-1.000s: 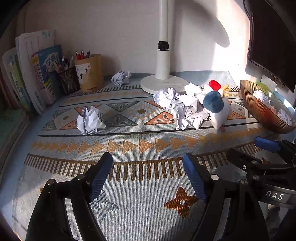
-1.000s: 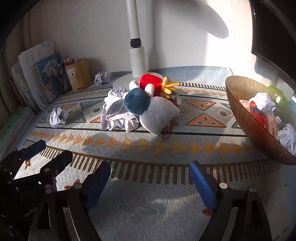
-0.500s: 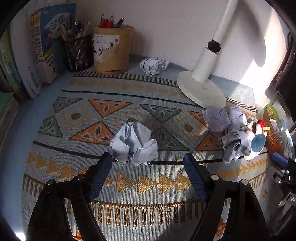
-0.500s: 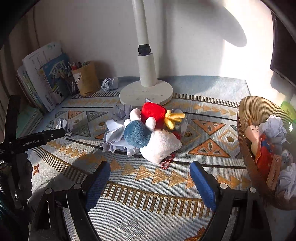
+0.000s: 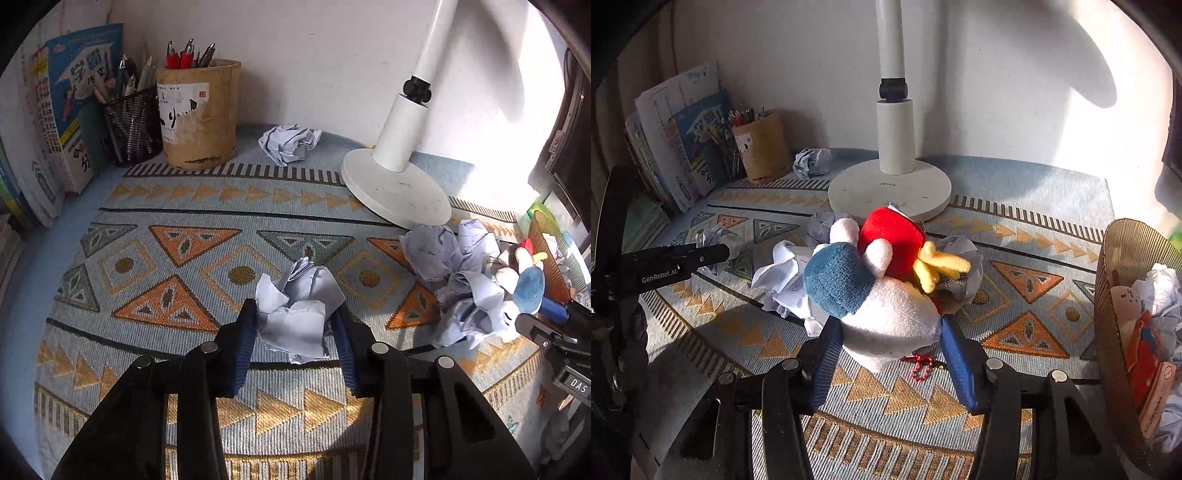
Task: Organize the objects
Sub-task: 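Grasp a paper ball with the left gripper while the right grasps the white bird plush, then carry the paper ball and bird plush over the amber bowl with both grippers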
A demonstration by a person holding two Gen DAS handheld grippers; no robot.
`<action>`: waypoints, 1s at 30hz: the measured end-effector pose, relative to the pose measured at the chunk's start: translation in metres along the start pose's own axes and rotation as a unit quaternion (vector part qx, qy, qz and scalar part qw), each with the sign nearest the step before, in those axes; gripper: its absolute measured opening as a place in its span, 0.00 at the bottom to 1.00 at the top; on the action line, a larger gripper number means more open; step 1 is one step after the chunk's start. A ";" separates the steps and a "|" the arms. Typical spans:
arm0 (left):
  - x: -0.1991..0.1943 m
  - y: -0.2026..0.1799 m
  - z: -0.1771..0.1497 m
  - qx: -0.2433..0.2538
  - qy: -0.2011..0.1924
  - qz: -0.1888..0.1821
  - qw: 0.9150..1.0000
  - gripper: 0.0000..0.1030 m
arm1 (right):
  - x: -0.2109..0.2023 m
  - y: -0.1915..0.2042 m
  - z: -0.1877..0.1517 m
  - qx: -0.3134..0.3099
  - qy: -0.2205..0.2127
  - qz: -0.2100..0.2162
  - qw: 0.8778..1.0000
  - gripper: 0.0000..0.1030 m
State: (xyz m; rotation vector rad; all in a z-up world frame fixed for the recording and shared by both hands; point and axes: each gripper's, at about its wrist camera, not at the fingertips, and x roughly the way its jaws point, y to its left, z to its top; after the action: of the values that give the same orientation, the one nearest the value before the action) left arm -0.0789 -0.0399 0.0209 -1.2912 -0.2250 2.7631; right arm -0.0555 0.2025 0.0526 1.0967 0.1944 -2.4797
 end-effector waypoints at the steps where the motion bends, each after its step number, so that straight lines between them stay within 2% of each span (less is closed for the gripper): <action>1: -0.008 -0.004 -0.003 0.004 -0.008 -0.010 1.000 0.36 | -0.009 0.000 -0.002 0.002 -0.006 0.000 1.000 0.51; 4: -0.036 -0.019 -0.013 0.019 -0.028 -0.028 0.999 0.36 | -0.042 -0.003 -0.011 0.032 -0.008 0.031 0.999 0.51; 7: -0.061 -0.034 -0.028 0.016 -0.026 -0.067 0.997 0.36 | -0.070 -0.009 -0.026 0.079 0.029 0.056 0.995 0.52; 11: -0.082 -0.058 -0.057 0.011 -0.024 -0.114 0.993 0.36 | -0.073 -0.025 -0.062 0.192 0.103 0.128 0.968 0.52; 13: -0.083 -0.071 -0.067 0.010 -0.024 -0.123 0.992 0.36 | -0.060 -0.034 -0.077 0.228 0.130 0.132 0.956 0.53; 16: -0.069 -0.089 -0.078 0.013 -0.012 -0.132 0.991 0.36 | -0.051 -0.046 -0.088 0.246 0.136 0.111 0.953 0.55; 19: -0.057 -0.098 -0.087 0.018 -0.003 -0.130 0.991 0.37 | -0.064 -0.042 -0.088 0.209 0.105 0.078 0.969 0.57; 20: -0.053 -0.099 -0.089 0.019 0.002 -0.126 0.992 0.37 | -0.071 -0.037 -0.087 0.186 0.090 0.062 0.976 0.69; 21: -0.049 -0.099 -0.089 0.017 0.010 -0.125 0.992 0.37 | -0.078 -0.030 -0.087 0.164 0.074 0.047 0.982 0.75; 22: -0.050 -0.098 -0.089 0.015 0.008 -0.129 0.991 0.37 | -0.084 -0.024 -0.087 0.137 0.057 0.031 0.988 0.85; 23: -0.052 -0.097 -0.089 0.013 0.002 -0.133 0.991 0.37 | -0.087 -0.016 -0.087 0.111 0.043 0.016 0.993 0.90; 26: -0.049 -0.094 -0.091 0.005 0.007 -0.136 0.991 0.37 | -0.080 0.004 -0.087 0.030 0.023 -0.010 0.999 0.90; 28: -0.050 -0.094 -0.092 0.006 0.003 -0.137 0.991 0.37 | -0.068 0.013 -0.089 0.000 0.019 -0.026 0.999 0.90; 30: -0.052 -0.095 -0.093 0.010 -0.002 -0.137 0.991 0.37 | -0.056 0.014 -0.093 -0.009 0.021 -0.033 0.999 0.75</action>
State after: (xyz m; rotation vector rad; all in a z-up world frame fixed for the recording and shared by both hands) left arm 0.0271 0.0559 0.0170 -1.1536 -0.3448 2.5305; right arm 0.0467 0.2352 0.0313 1.1521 0.2697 -2.5095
